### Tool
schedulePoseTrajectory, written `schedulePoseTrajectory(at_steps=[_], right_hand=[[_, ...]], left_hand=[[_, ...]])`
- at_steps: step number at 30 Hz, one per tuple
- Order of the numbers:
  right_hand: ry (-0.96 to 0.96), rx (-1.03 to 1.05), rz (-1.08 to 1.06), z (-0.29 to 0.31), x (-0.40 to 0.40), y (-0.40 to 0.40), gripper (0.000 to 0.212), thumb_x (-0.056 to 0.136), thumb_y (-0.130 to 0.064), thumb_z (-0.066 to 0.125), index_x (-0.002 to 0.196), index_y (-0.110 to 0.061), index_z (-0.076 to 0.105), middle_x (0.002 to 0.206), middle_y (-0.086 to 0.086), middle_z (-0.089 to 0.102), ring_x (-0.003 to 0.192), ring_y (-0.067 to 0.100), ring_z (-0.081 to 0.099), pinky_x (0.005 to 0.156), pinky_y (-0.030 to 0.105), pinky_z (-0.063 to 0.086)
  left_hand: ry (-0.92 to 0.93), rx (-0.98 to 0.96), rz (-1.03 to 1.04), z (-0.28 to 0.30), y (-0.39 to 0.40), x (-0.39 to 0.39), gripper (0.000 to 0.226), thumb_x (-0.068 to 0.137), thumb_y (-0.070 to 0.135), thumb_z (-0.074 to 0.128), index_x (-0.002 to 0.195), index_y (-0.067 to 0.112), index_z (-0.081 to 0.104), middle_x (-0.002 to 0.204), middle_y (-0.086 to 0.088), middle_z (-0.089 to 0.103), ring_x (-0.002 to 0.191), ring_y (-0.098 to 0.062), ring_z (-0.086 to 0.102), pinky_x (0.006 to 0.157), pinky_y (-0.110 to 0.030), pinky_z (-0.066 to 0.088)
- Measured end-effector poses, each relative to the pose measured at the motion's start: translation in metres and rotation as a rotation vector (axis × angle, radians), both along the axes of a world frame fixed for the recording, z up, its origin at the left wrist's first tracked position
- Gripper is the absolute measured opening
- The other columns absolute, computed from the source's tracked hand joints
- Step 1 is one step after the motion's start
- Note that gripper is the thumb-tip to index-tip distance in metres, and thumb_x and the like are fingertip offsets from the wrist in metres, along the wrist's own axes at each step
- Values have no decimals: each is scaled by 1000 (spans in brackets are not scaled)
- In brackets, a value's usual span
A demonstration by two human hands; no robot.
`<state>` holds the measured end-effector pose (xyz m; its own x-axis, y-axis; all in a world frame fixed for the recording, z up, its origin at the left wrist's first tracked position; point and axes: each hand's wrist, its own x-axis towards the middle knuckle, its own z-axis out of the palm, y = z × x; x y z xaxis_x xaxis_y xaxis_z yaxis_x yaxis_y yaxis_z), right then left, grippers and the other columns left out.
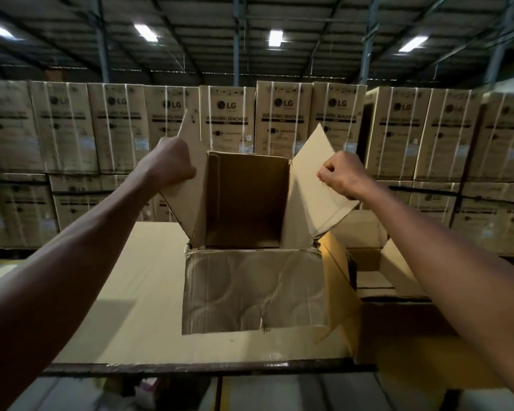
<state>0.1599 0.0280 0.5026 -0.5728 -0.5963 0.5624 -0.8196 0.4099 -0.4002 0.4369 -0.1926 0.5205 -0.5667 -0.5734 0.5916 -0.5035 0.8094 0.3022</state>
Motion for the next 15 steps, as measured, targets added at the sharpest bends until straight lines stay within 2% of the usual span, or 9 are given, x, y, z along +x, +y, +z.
schedulePoseTrajectory(at_steps=[2,6,10,12,15], right_hand=[[26,-28,9,14,-6,19,29,99,-13,65,73,-2,71,81,15,76,72,31,74,63,46,62],[81,-68,5,35,-27,46,38,100,-12,64,62,-9,63,70,17,71,54,22,62,61,44,61],[104,-146,6,49,-57,65,39,99,-10,62,60,-7,62,54,5,57,46,14,54,47,26,47],[124,-179,12,54,-74,75,40,99,-9,62,59,-6,62,55,7,61,49,14,58,46,16,41],[149,-206,4,66,-100,89,38,100,-9,62,63,1,65,57,8,63,49,12,59,41,9,37]], left_hand=[[22,-14,3,7,17,-6,13,87,7,70,94,-4,68,87,-13,66,66,-19,65,49,-22,49],[50,-65,15,26,41,-24,11,86,6,69,79,-3,69,68,-4,60,55,-13,60,44,-19,48],[102,-116,20,46,59,-53,15,85,6,71,87,-8,73,81,-15,66,64,-23,63,55,-30,55],[135,-143,25,56,63,-72,16,82,7,71,87,-8,75,82,-18,67,64,-26,64,59,-34,57],[169,-170,32,70,70,-101,15,79,7,70,84,-4,78,75,-18,66,61,-26,62,58,-32,52]])
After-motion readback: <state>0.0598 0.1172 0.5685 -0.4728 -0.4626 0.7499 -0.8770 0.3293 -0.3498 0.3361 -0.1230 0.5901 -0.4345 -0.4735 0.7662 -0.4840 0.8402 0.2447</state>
